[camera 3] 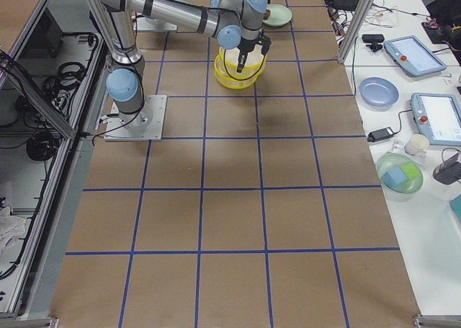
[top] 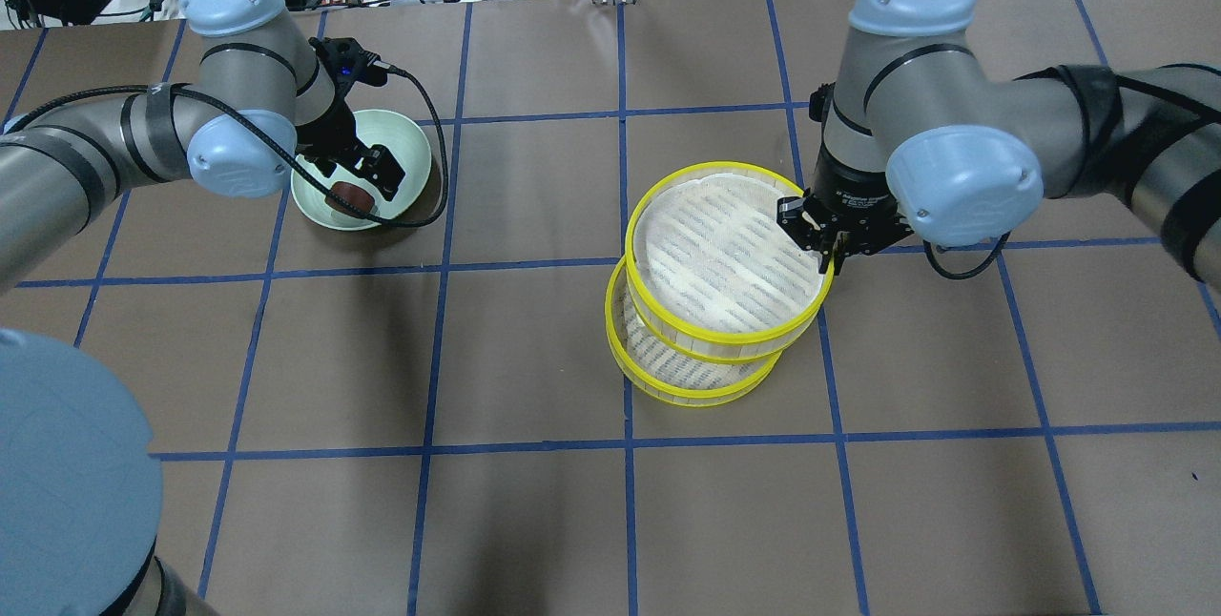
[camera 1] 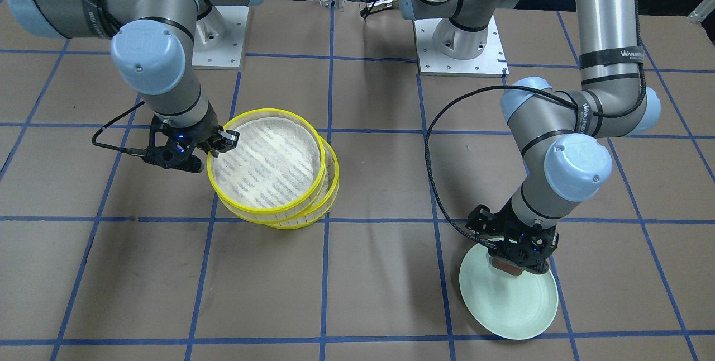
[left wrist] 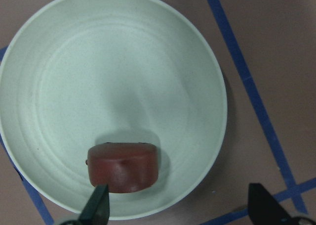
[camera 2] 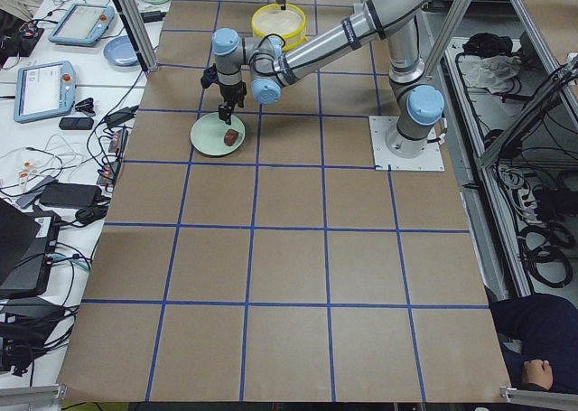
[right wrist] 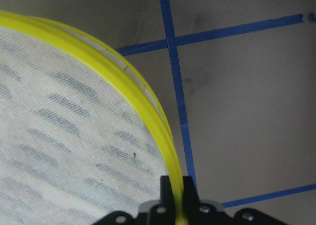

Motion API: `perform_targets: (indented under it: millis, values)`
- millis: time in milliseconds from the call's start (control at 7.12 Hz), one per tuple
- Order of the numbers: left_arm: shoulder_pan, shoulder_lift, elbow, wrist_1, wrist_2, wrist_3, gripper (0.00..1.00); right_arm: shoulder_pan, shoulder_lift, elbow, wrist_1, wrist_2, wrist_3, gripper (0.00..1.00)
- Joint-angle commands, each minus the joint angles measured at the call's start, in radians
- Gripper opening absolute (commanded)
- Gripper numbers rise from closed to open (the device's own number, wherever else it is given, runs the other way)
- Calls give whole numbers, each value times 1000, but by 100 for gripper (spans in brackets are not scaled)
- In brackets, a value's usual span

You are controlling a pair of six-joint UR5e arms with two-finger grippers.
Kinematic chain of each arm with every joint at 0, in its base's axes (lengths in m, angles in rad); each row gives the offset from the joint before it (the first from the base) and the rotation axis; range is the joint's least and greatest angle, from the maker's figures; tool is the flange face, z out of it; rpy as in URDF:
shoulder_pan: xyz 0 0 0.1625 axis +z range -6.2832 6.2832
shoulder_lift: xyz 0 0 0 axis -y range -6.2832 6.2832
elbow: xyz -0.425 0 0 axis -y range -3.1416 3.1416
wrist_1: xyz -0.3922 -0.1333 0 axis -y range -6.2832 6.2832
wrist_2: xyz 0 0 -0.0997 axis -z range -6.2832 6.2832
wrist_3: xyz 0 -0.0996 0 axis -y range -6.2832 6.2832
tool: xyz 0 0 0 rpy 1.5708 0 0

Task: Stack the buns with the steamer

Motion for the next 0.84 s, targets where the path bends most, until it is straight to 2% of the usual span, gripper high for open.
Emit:
perform_targets:
  millis: [0, 281, 421, 561, 702]
  values:
    - [31, -47, 3, 70, 5, 147, 100, 47, -15, 64, -71, -9, 18, 0]
    - [45, -69, 10, 90, -1, 166, 98, 54, -16, 88, -120, -22, -19, 0]
    - [45, -81, 10, 104, -3, 169, 84, 56, -12, 95, -131, -26, -20, 0]
    - [47, -86, 10, 104, 2, 201, 50, 59, -6, 95, -134, -25, -20, 0]
    - [48, -91, 12, 103, 3, 210, 32, 57, -2, 95, -142, -28, -20, 0]
